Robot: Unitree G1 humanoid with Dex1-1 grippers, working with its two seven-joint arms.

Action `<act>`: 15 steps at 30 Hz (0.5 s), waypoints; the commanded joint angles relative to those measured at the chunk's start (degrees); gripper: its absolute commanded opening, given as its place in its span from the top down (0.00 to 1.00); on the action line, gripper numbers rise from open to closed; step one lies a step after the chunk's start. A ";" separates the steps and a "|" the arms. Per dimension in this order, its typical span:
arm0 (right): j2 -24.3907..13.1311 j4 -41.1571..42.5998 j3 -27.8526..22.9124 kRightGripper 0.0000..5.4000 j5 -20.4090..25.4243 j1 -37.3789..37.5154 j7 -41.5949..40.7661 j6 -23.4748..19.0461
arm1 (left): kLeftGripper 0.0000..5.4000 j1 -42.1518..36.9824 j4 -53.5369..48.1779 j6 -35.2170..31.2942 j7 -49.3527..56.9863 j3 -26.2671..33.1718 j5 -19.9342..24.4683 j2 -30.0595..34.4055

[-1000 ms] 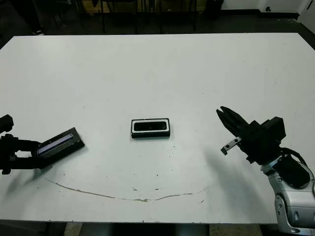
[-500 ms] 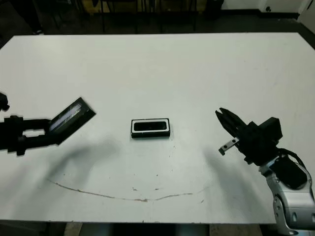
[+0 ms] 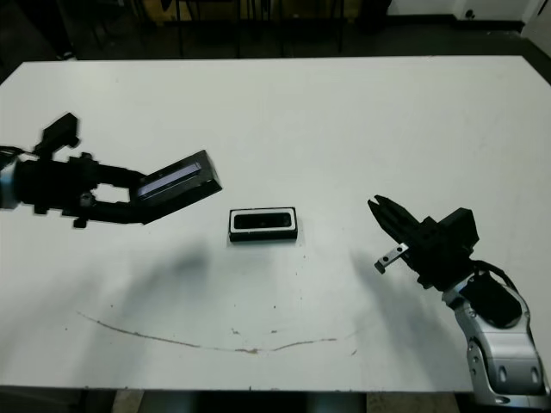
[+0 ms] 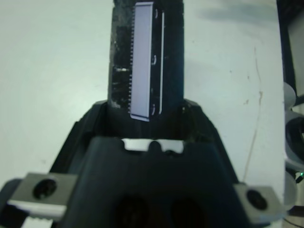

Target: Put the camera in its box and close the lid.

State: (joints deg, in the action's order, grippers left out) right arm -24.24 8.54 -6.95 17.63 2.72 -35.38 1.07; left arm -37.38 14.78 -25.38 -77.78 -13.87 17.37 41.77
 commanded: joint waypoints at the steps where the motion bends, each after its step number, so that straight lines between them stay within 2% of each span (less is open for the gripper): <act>1: 0.05 -0.96 0.28 1.00 -0.33 0.08 -0.23 0.17 | 0.51 -3.43 5.72 2.40 -1.59 -2.68 -3.16 -3.06; 15: -0.04 -2.41 0.25 1.00 0.10 -0.83 -0.98 0.66 | 0.51 -9.15 22.21 10.64 -2.98 -4.29 -8.91 -14.34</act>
State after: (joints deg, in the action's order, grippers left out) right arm -24.20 7.16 -6.83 17.66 1.88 -35.86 1.82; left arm -46.02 35.42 -15.61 -80.20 -17.52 9.54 27.96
